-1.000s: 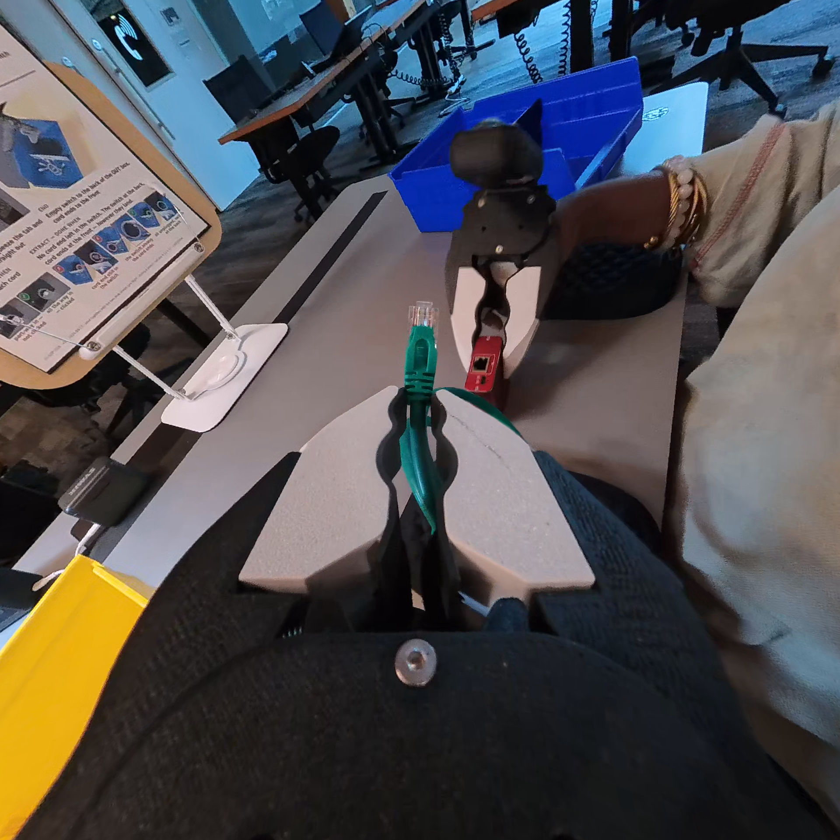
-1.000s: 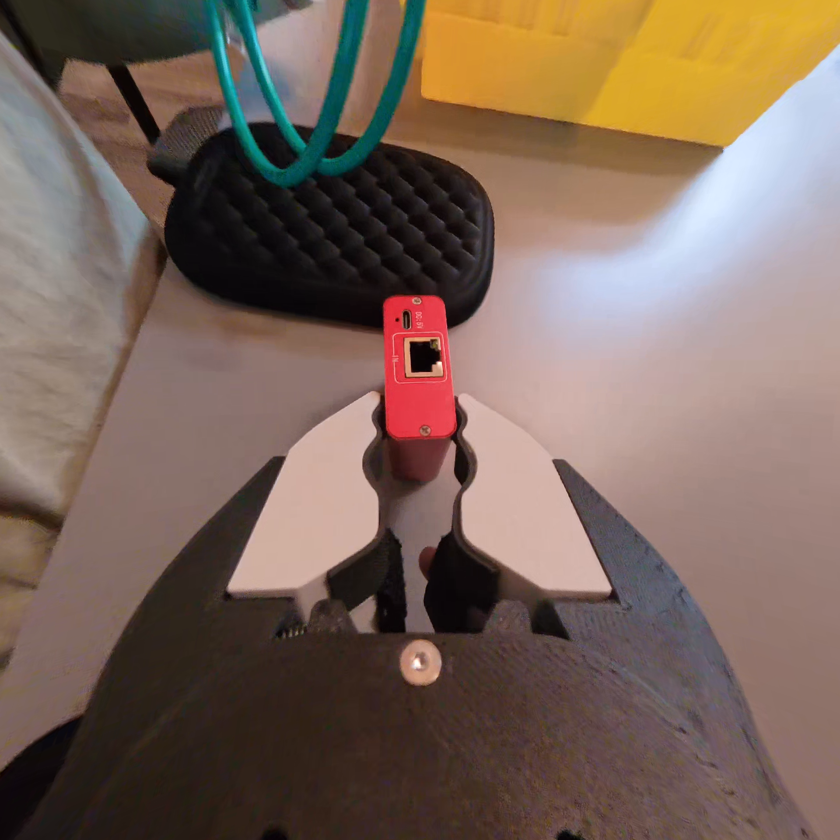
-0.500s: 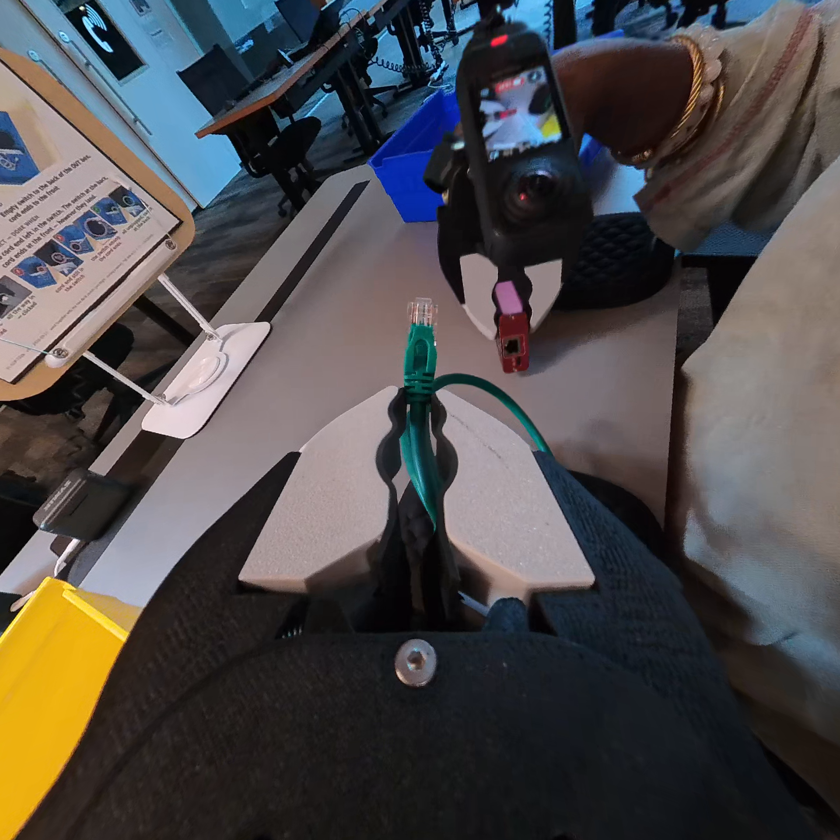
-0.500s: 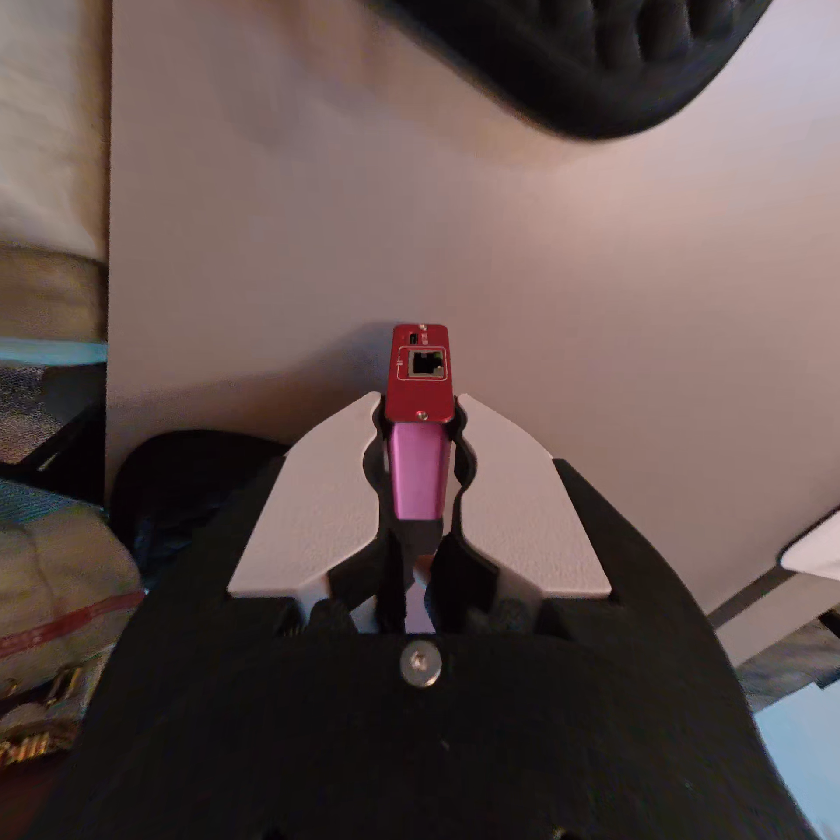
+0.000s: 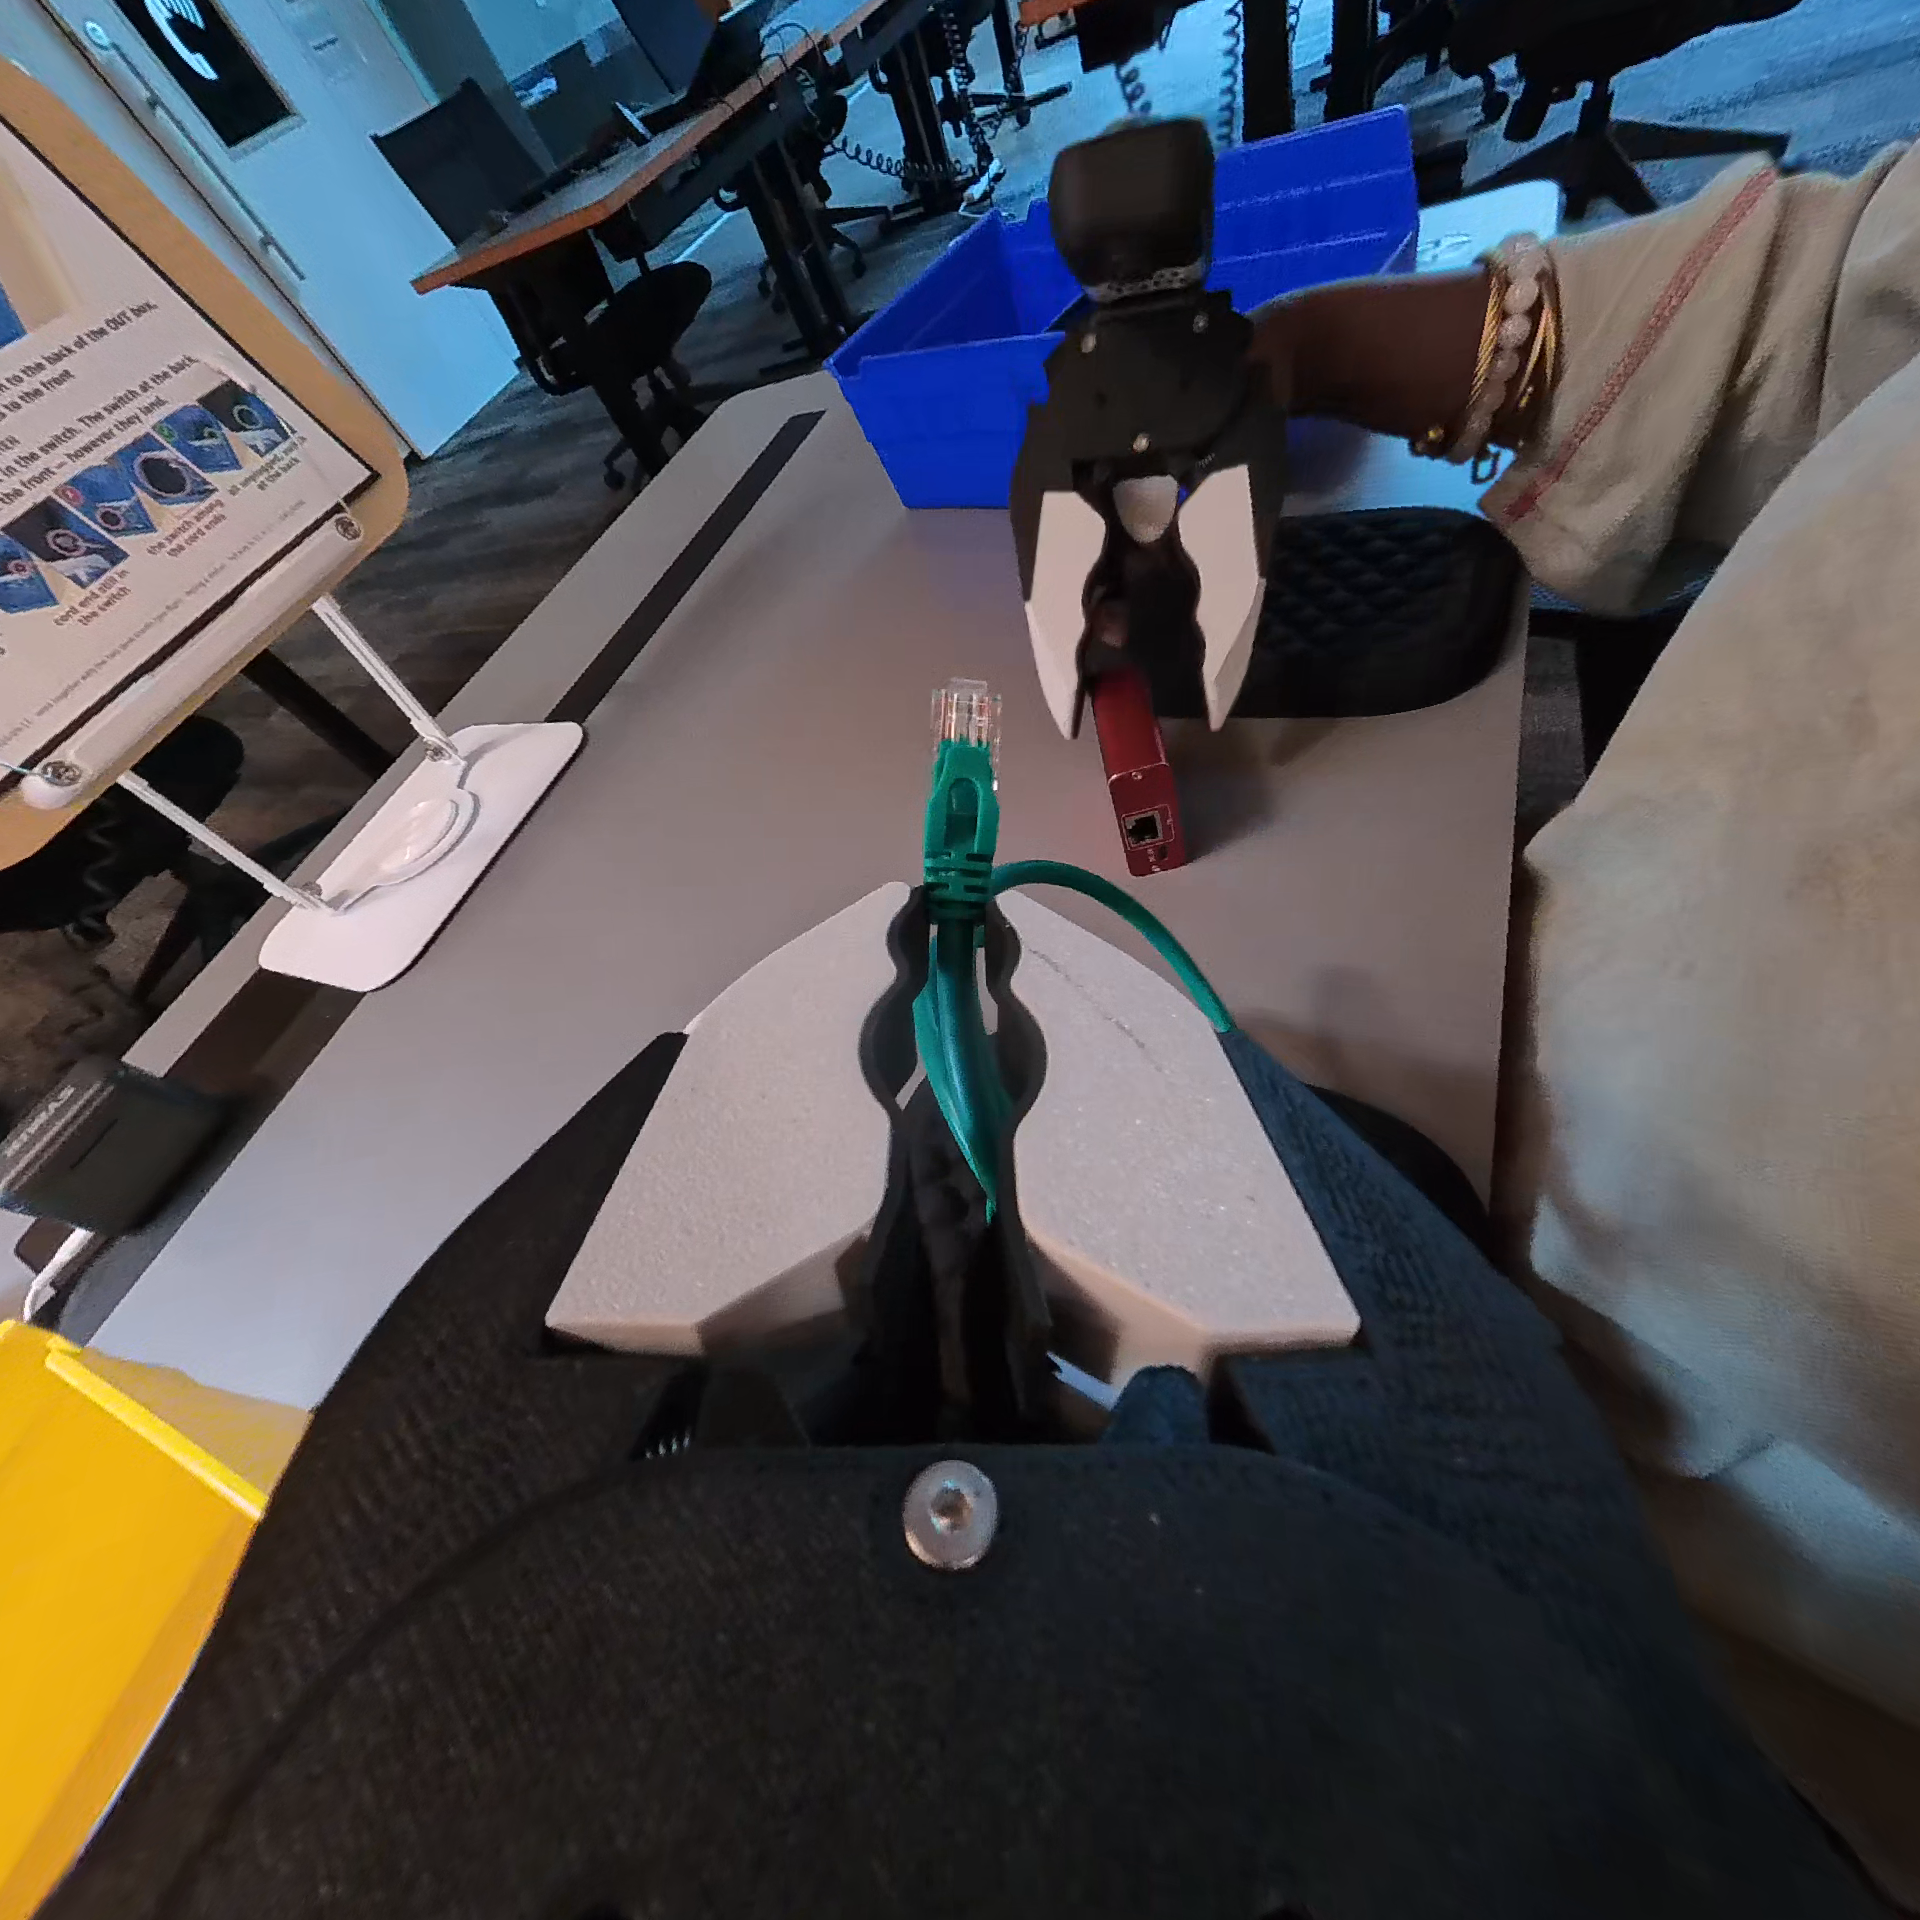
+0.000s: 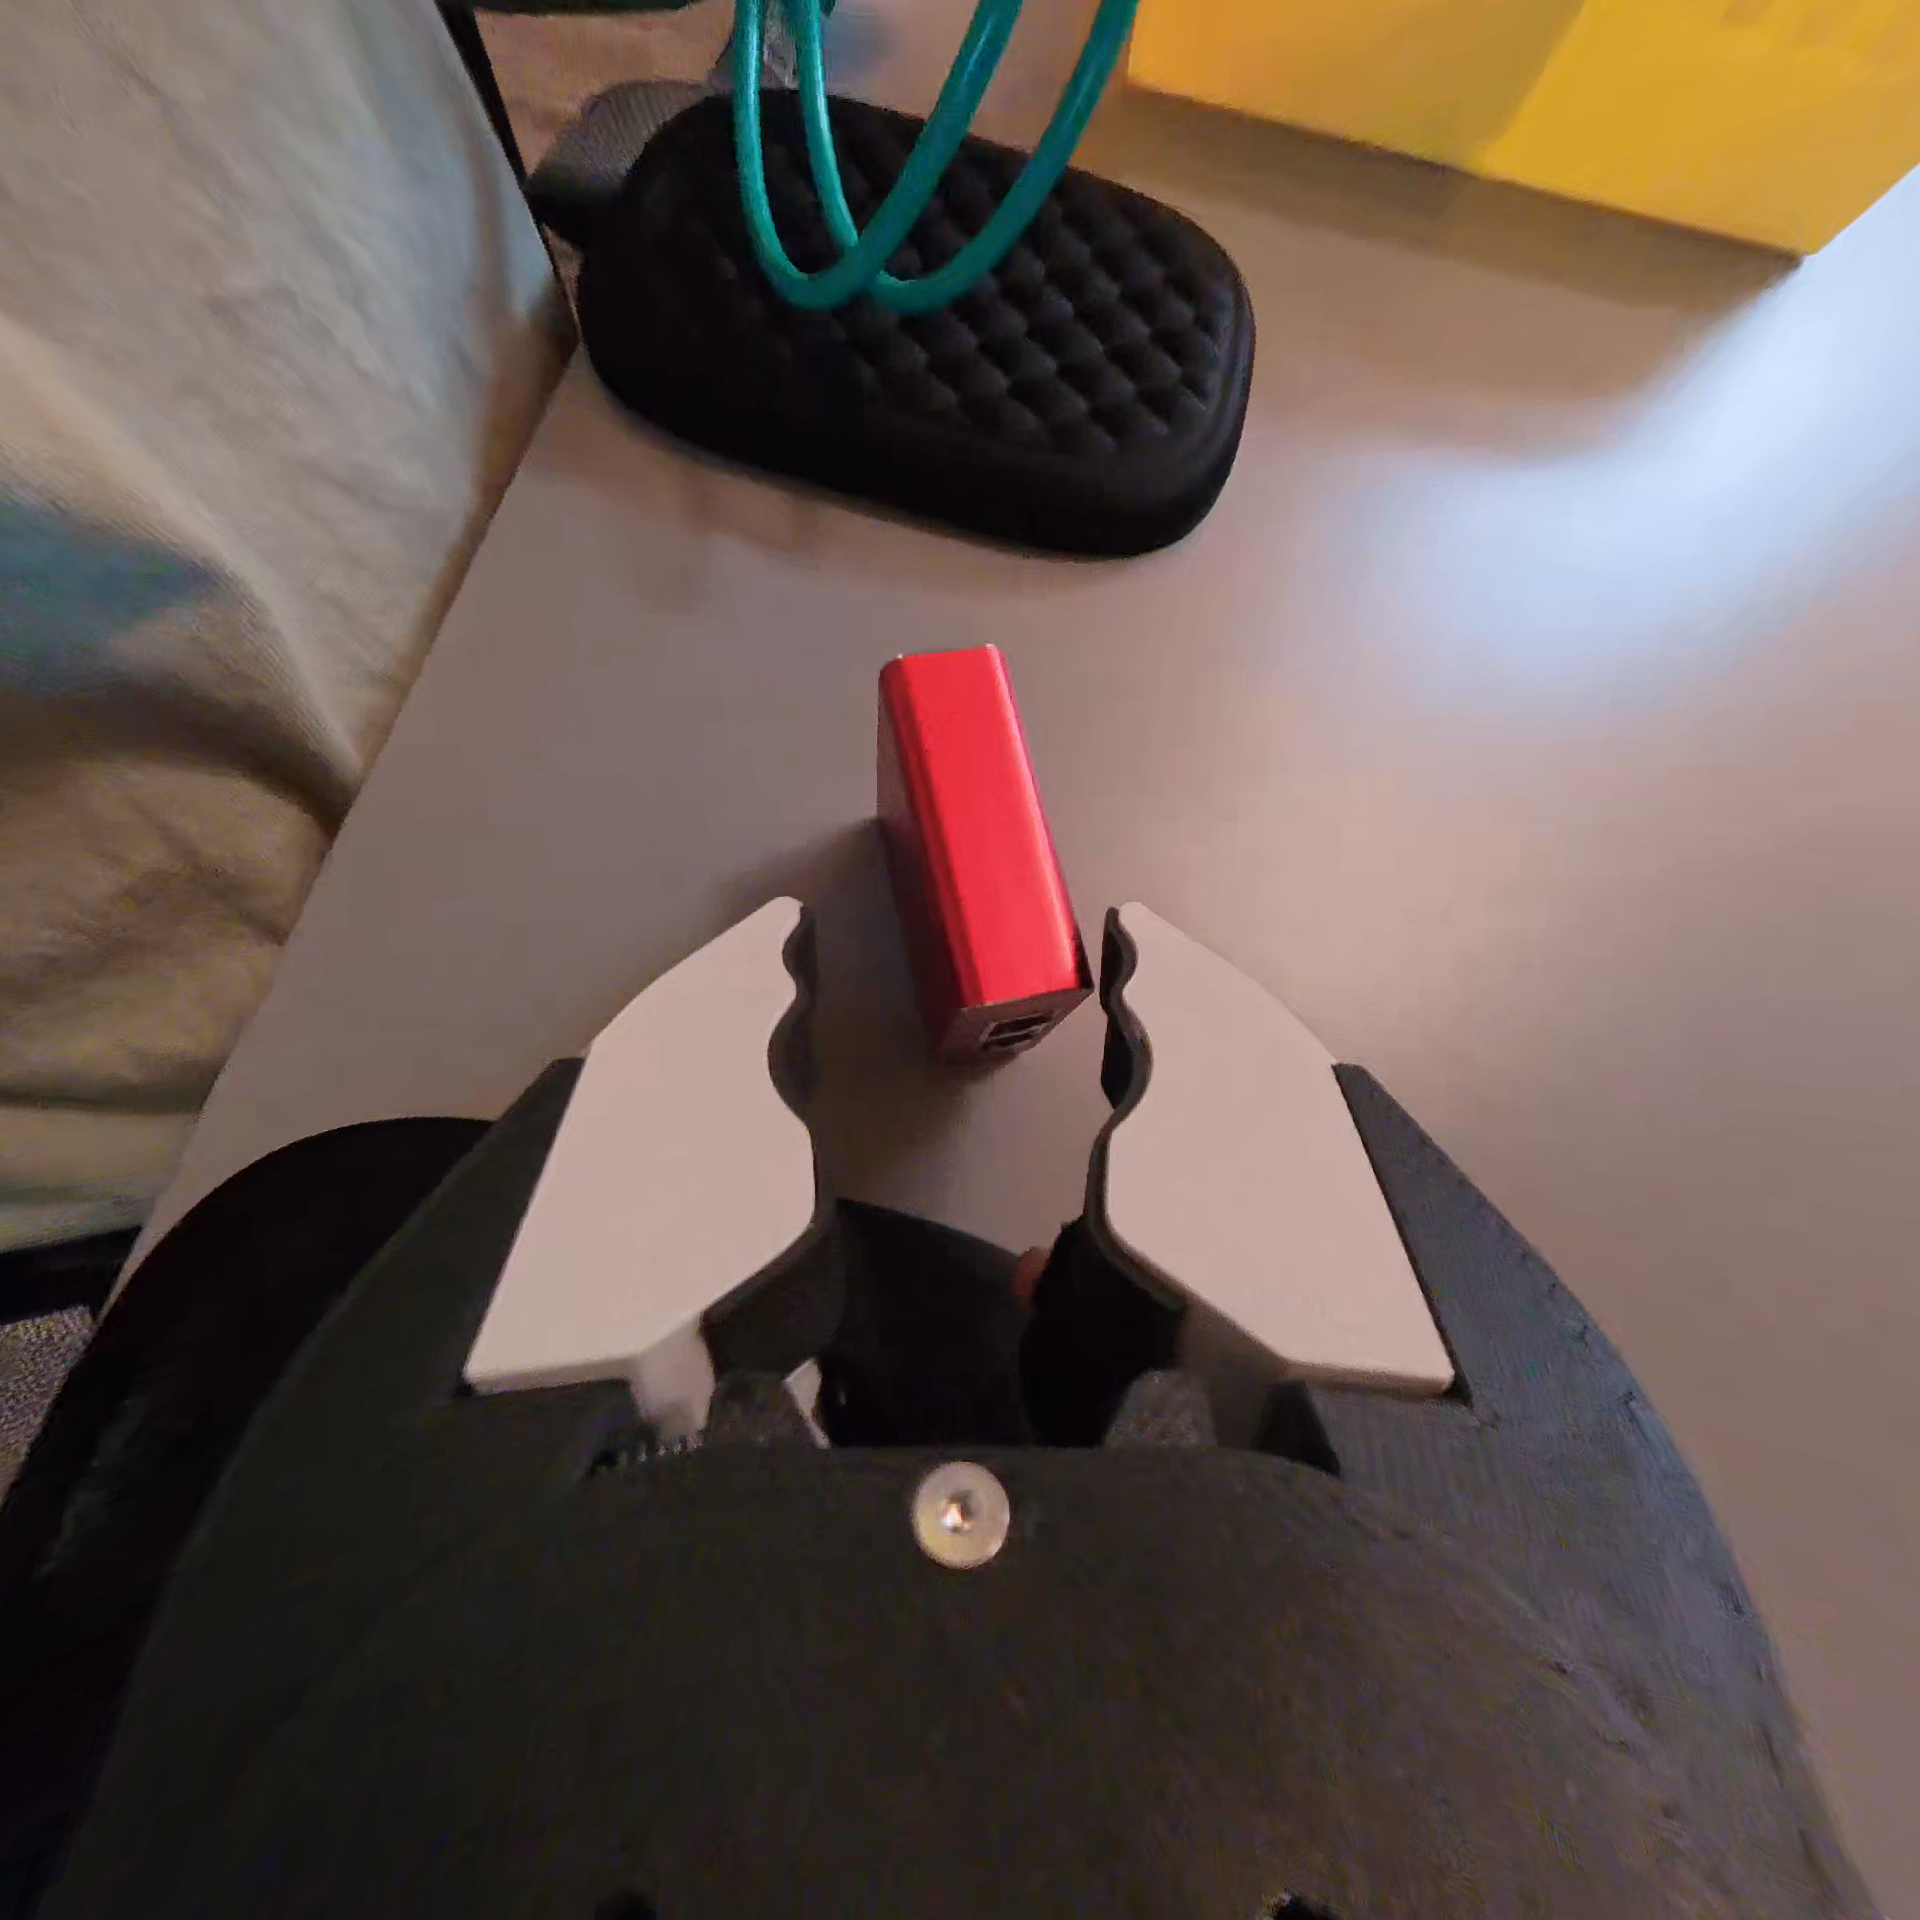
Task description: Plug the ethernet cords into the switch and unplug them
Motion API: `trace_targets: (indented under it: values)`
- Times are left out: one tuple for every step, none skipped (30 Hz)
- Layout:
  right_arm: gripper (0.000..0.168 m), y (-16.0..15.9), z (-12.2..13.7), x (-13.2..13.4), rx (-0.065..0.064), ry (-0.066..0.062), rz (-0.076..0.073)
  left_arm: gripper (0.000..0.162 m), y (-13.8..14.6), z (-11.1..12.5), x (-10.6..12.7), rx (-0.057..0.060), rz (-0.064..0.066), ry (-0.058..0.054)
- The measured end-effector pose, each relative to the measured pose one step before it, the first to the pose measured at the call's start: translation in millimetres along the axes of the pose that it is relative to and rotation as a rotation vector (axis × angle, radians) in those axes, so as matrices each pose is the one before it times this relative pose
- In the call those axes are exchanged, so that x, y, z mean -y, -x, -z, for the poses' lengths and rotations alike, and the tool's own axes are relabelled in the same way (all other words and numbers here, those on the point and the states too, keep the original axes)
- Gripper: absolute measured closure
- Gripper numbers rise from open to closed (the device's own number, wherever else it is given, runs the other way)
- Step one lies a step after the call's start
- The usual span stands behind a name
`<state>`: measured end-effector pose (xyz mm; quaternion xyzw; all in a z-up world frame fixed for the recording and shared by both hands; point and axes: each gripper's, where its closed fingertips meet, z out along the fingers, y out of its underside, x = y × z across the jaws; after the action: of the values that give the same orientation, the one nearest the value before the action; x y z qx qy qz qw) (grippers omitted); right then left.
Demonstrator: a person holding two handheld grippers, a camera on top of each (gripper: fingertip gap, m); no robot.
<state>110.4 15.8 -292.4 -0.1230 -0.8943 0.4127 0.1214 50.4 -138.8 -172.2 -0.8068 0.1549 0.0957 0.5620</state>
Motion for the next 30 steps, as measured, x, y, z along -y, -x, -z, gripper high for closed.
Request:
trace_targets:
  values:
    - [0.117, -0.26, -3.52, -4.61, 0.0009, 0.0273, 0.0042, 0.153, -0.38, -0.76, 0.28, -0.0006, -0.0029, 0.0044]
    - [0.127, -0.87, -3.0, -5.75, -0.0029, 0.0397, 0.0123, 0.152, -0.27, -0.58, 0.14, 0.0002, -0.0044, 0.0056]
    - [0.14, -0.35, -1.39, -3.87, 0.0005, 0.0335, 0.0253, 0.152, -0.29, -0.37, -0.13, -0.0005, -0.005, 0.0062]
    - [0.141, -0.49, 0.57, 0.08, -0.0066, 0.0146, 0.0238, 0.152, -0.32, -0.12, -0.25, -0.0007, -0.0036, 0.0049]
    - [0.141, -2.95, 2.57, 0.25, -0.028, 0.023, 0.0321, 0.152, 0.08, -0.08, -0.06, 0.0002, -0.0009, 0.0022]
    - [0.141, -3.92, 4.2, -0.01, -0.0382, 0.0408, 0.0431, 0.152, 0.13, 0.11, -0.01, -0.0001, 0.0003, -0.001]
    - [0.141, -3.54, 5.54, -0.07, -0.037, 0.058, 0.0568, 0.152, 0.1, -0.15, -0.04, -0.0008, 0.0013, -0.0025]
    - [0.141, -3.22, 6.0, -0.69, -0.0326, 0.0813, 0.0724, 0.152, 0.02, -0.34, -0.17, -0.0012, 0.0021, -0.0028]
    - [0.141, -2.68, 6.32, -1.47, -0.0239, 0.1035, 0.0901, 0.152, -0.07, -0.52, -0.1, -0.0019, 0.0025, -0.0028]
    - [0.141, -0.89, 6.24, -1.66, -0.0017, 0.1131, 0.1017, 0.152, -0.32, -0.75, -0.04, -0.0029, 0.0016, -0.0028]
    - [0.141, 0.0, 5.9, -1.64, 0.0155, 0.112, 0.0995, 0.152, -0.61, -0.85, -0.08, -0.0042, 0.0005, -0.0024]
    - [0.141, -1.1, 4.84, -1.56, 0.0189, 0.1021, 0.0879, 0.152, -0.71, -1.05, 0.12, -0.003, -0.0007, -0.0024]
    - [0.141, -1.48, 3.28, -1.36, 0.0216, 0.0909, 0.0781, 0.152, -0.93, -1.07, 0.29, -0.0024, -0.0017, -0.0025]
    - [0.141, -0.72, 1.35, -0.71, 0.0282, 0.077, 0.0736, 0.153, -1.03, -0.74, 0.61, -0.0026, -0.0025, -0.0032]
    - [0.141, -0.03, -0.42, -0.1, 0.0322, 0.0664, 0.0714, 0.152, -1.29, -0.49, 0.8, -0.0034, -0.0025, -0.0032]
    - [0.141, -0.13, -1.83, 0.5, 0.032, 0.055, 0.0684, 0.152, -1.22, -0.21, 0.7, -0.0034, -0.0034, -0.0023]
    - [0.141, 0.49, -2.87, 0.77, 0.0372, 0.0449, 0.0594, 0.152, -0.62, 0.23, 0.69, -0.0013, -0.0034, -0.0017]
    - [0.141, 1.07, -3.33, 0.5, 0.0423, 0.0389, 0.0482, 0.152, -0.3, 0.51, 0.67, -0.0005, -0.0021, -0.0015]
    - [0.141, 0.36, -3.31, -0.24, 0.0358, 0.0359, 0.0386, 0.152, -0.04, 0.79, 0.47, 0.0006, -0.0014, -0.0025]
    - [0.141, -1.06, -2.92, -0.26, 0.0226, 0.029, 0.0304, 0.152, 0.28, 1.12, 0.4, 0.0023, -0.0004, -0.0025]
    - [0.141, -1.05, -2.08, 0.09, 0.0176, 0.0179, 0.0186, 0.152, 0.44, 1.05, 0.17, 0.0032, 0.0008, -0.0027]
    - [0.141, -0.48, -1.45, 1.0, 0.0172, 0.0069, 0.0062, 0.152, 0.13, 1.13, -0.02, 0.0007, 0.0011, -0.0024]
    - [0.141, -0.42, -1.22, 2.38, 0.0114, -0.0034, -0.003, 0.152, 0.2, 0.71, -0.44, 0.0007, 0.0006, -0.0012]
    - [0.141, 0.25, -0.94, 2.92, 0.01, -0.0081, -0.0078, 0.153, 0.27, 0.4, -0.58, 0.0009, 0.0004, 0.0001]
    - [0.141, 1.57, -1.03, 2.54, 0.0116, -0.0048, -0.0074, 0.152, 0.22, 0.25, -0.64, 0.0, 0.0004, -0.0002]
    - [0.141, 1.15, -0.59, -0.34, 0.0023, 0.0098, -0.0064, 0.152, 0.33, 0.21, -0.3, -0.0003, 0.0007, -0.0017]
    - [0.141, -0.52, -0.32, -0.62, -0.0127, 0.0066, -0.0054, 0.152, 0.14, 0.15, 0.0, -0.001, 0.0012, -0.0031]
    - [0.141, -0.47, -0.14, 0.07, -0.0148, -0.0051, -0.0085, 0.152, 0.14, -0.11, 0.19, -0.0011, 0.0016, -0.0041]
    - [0.139, -0.1, -0.07, 0.04, -0.0114, -0.011, -0.0202, 0.152, 0.24, -0.06, 0.11, -0.0004, 0.0015, -0.0034]
    - [0.128, 0.51, 0.5, -0.72, -0.0073, -0.015, -0.0449, 0.152, 0.23, -0.13, 0.16, 0.0006, 0.0011, -0.003]
